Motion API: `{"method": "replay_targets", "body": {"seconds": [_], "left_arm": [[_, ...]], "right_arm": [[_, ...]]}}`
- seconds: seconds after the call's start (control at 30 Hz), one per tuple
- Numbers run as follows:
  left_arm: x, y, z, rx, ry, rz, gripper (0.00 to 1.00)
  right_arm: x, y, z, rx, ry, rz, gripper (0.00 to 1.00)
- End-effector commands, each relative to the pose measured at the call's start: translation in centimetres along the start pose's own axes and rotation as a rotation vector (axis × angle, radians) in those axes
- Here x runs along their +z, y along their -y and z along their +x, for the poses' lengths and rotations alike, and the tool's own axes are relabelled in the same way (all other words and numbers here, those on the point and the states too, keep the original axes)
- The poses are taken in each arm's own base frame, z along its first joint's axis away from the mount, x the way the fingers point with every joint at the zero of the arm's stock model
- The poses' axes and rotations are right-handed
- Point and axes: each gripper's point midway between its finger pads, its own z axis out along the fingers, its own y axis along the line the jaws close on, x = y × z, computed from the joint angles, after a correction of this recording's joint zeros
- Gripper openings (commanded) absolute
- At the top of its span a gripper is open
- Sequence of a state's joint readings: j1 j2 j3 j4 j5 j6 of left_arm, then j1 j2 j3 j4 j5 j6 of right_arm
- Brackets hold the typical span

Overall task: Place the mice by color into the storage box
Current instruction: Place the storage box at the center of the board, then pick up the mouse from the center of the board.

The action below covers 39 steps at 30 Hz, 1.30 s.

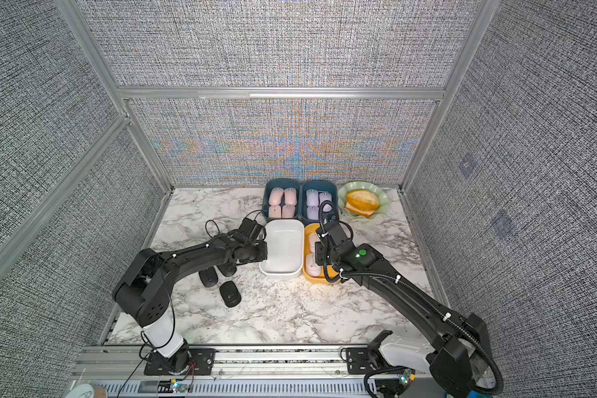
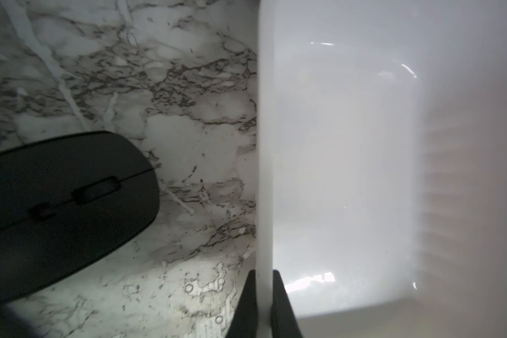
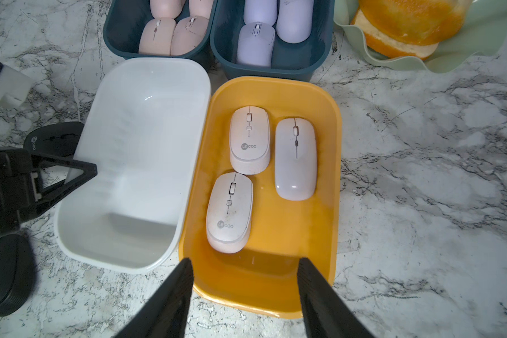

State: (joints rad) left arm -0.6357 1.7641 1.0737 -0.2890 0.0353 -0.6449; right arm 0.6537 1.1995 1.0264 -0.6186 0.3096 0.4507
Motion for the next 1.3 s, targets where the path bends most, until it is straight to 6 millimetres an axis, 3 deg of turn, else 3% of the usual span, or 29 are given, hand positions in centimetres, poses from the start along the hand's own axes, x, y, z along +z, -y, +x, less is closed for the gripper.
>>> {"method": "replay_targets", "body": {"seconds": [0.0,0.27,0.37,0.43,0.63,0.73,0.8,0.97,1.07,1.17,1.27], "left_arm": [[0.4,-0.7,1.4,-0.008,-0.047,-0.036,0.04],[-1.8,-1.4,0.6,-0.009,0.001,-0.079,0.14],[-2.8,-1.0,0.3,-0.011,0.025,-0.06,0.16],[-3.1,-0.6,0.3,-0.012,0.031,-0.03,0.24],[-5.1,0.5,-0.5,0.015,0.069,0.016,0.33],[-8.3,0.9,-2.5,0.052,0.157,0.009,0.38],[-11.5,0.9,-4.6,0.084,0.254,-0.024,0.46],[-21.9,-1.7,-11.0,0.114,0.671,-0.224,0.76],[-27.0,-3.8,-13.5,0.068,0.917,-0.284,0.89],[-29.9,-6.0,-15.6,0.0,1.025,-0.3,0.95],[-30.7,-10.2,-17.6,-0.11,1.02,-0.378,0.98]], "right_arm": [[-0.1,0.4,0.2,0.006,-0.005,0.018,0.61],[-0.1,-0.1,0.1,-0.001,-0.007,0.007,0.61],[0.0,-0.4,0.2,-0.006,-0.011,0.004,0.61],[0.3,-0.8,0.3,-0.006,-0.019,-0.004,0.61],[0.7,-2.4,0.5,-0.052,-0.039,-0.019,0.62],[1.1,-4.1,0.9,-0.089,-0.06,-0.044,0.62],[1.4,-5.6,1.3,-0.118,-0.075,-0.06,0.61],[1.9,-11.0,1.9,-0.215,-0.085,-0.122,0.61],[2.1,-14.9,2.3,-0.263,-0.088,-0.17,0.61],[2.0,-19.4,3.4,-0.329,-0.099,-0.226,0.61],[1.6,-23.5,5.2,-0.402,-0.115,-0.26,0.62]]}}
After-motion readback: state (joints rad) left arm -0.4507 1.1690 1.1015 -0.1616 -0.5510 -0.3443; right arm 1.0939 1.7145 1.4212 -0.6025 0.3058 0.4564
